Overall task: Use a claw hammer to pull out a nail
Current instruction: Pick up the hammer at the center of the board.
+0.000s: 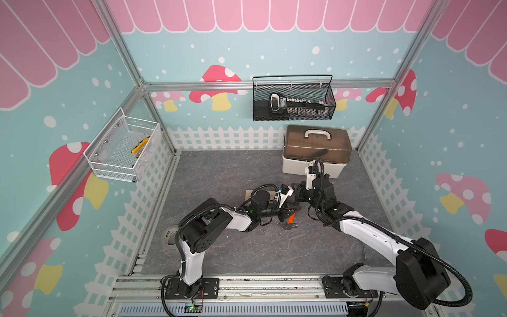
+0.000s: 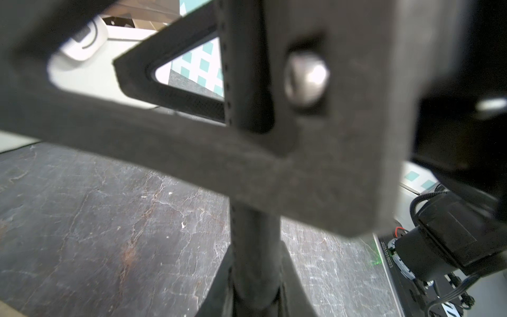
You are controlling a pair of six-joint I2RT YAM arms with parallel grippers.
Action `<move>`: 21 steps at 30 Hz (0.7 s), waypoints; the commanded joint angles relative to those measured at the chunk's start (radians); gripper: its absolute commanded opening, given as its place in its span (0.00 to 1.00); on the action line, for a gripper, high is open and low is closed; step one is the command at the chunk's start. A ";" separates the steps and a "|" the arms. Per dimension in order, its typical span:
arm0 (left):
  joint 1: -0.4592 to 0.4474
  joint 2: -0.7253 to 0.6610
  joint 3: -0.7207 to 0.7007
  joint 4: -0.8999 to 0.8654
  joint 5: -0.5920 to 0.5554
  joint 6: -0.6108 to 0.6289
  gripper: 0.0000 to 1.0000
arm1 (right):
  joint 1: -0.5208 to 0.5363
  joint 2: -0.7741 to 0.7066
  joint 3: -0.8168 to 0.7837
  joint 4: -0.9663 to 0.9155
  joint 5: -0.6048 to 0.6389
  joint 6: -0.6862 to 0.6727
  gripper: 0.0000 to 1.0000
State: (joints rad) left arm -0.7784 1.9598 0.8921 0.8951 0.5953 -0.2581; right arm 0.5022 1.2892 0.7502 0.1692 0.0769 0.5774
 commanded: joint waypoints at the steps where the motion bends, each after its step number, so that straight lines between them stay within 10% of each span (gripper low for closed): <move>1: 0.003 -0.048 0.004 0.125 0.012 0.001 0.00 | -0.011 0.013 0.031 0.003 0.021 0.051 0.43; 11: 0.011 -0.035 -0.006 0.210 -0.012 -0.038 0.00 | -0.008 0.023 0.035 -0.001 0.032 0.075 0.24; 15: 0.013 -0.026 0.001 0.217 -0.013 -0.053 0.00 | -0.004 0.024 0.030 0.019 0.038 0.070 0.00; 21: 0.020 -0.021 -0.009 0.243 -0.028 -0.071 0.24 | 0.016 0.020 0.017 0.074 0.066 0.014 0.00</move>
State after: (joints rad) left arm -0.7738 1.9598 0.8833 0.9810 0.5735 -0.3103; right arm 0.5175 1.3014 0.7746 0.2230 0.0837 0.6254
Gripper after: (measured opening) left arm 0.223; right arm 0.262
